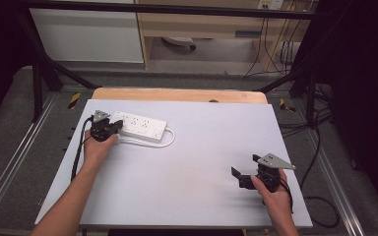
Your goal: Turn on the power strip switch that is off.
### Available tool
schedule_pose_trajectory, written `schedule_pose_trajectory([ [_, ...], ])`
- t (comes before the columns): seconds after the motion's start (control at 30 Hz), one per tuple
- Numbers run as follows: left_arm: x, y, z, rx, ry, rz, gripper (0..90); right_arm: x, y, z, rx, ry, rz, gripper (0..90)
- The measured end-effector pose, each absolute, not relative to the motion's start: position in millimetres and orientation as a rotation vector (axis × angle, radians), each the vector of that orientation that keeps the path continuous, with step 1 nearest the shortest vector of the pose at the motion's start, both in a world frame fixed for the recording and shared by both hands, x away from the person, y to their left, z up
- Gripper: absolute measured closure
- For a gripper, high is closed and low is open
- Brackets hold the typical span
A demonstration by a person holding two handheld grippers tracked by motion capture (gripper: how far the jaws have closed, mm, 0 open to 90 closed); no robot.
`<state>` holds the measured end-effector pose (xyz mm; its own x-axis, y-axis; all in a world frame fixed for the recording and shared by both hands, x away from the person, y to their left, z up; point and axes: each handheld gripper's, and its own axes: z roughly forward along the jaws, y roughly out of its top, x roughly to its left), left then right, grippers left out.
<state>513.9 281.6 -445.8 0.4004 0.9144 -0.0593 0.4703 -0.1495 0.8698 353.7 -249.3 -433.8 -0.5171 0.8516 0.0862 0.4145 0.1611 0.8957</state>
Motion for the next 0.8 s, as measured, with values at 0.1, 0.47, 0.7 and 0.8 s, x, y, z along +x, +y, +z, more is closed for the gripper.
schedule_pose_trajectory([
  [0.1,514.5,280.7,-446.9,1.776,1.205,0.63,90.0,353.7,-249.4,-433.7,1.198,2.002,1.321,2.5],
  [0.47,515.1,279.7,-447.8,1.772,1.206,0.627,90.0,353.8,-249.9,-433.7,1.199,2.003,1.322,2.5],
  [0.7,514.5,280.2,-447.8,1.777,1.205,0.626,90.0,353.8,-249.3,-433.9,1.197,2.006,1.319,2.5],
  [0.8,513.8,280.3,-447.7,1.778,1.206,0.629,90.0,353.8,-249.4,-433.8,1.198,2.005,1.319,2.5],
])
